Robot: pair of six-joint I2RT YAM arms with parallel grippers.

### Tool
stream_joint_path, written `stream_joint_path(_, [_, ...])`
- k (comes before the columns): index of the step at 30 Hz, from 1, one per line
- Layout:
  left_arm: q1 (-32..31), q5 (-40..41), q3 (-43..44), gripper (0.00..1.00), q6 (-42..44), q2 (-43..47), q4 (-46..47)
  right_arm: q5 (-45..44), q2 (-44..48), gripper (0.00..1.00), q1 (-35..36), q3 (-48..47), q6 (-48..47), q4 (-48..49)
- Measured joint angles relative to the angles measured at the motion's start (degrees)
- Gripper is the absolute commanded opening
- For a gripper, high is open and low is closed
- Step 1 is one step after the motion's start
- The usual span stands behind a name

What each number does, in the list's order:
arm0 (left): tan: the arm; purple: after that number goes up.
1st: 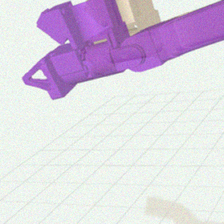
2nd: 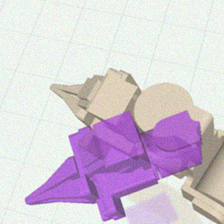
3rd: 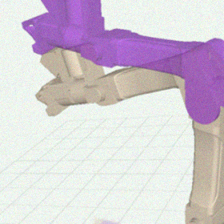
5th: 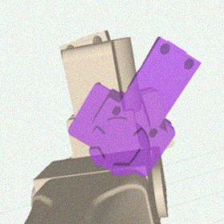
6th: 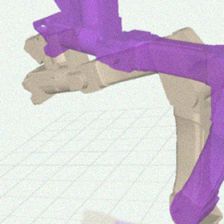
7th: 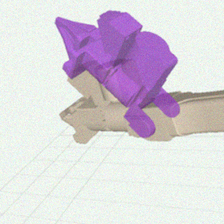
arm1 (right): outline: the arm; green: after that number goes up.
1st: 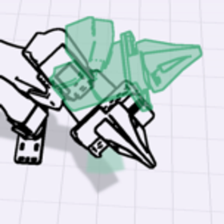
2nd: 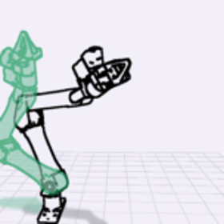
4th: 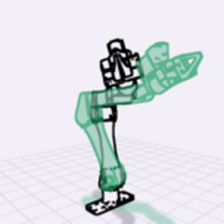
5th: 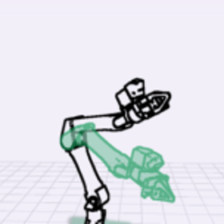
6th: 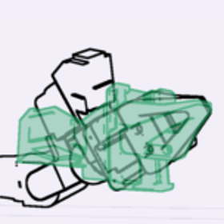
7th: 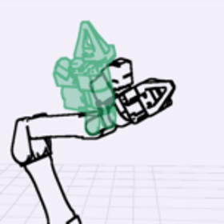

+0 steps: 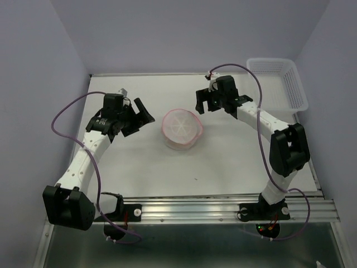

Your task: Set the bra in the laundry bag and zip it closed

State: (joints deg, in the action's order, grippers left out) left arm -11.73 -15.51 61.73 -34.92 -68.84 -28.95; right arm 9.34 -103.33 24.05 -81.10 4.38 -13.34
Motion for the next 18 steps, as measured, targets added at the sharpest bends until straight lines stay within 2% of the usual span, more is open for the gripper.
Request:
stream_joint_path(3, [1.25, 0.63, -0.33, 0.99, 0.2, 0.02, 0.0, -5.16, 3.04, 1.0, 1.29, 0.04, -5.07, -2.38])
stream_joint_path(6, [2.84, 0.74, -0.39, 0.99, 0.46, 0.04, 0.02, -11.87, 8.37, 1.0, 6.05, 0.74, -11.5, -2.84])
stream_joint_path(12, [5.14, 0.72, -1.75, 0.99, 1.25, 0.24, 0.55, -13.03, 21.88, 1.0, 16.17, 5.99, -21.29, -0.63])
stream_joint_path(15, [5.55, 0.59, -2.45, 0.99, 1.49, 0.44, 0.68, -14.58, 27.58, 1.0, 23.61, 10.84, -27.19, 0.5])
stream_joint_path(18, [6.01, 0.46, -3.65, 0.99, 1.51, 0.74, 1.29, -19.12, 26.93, 1.0, 33.42, 13.64, -31.41, 0.79])
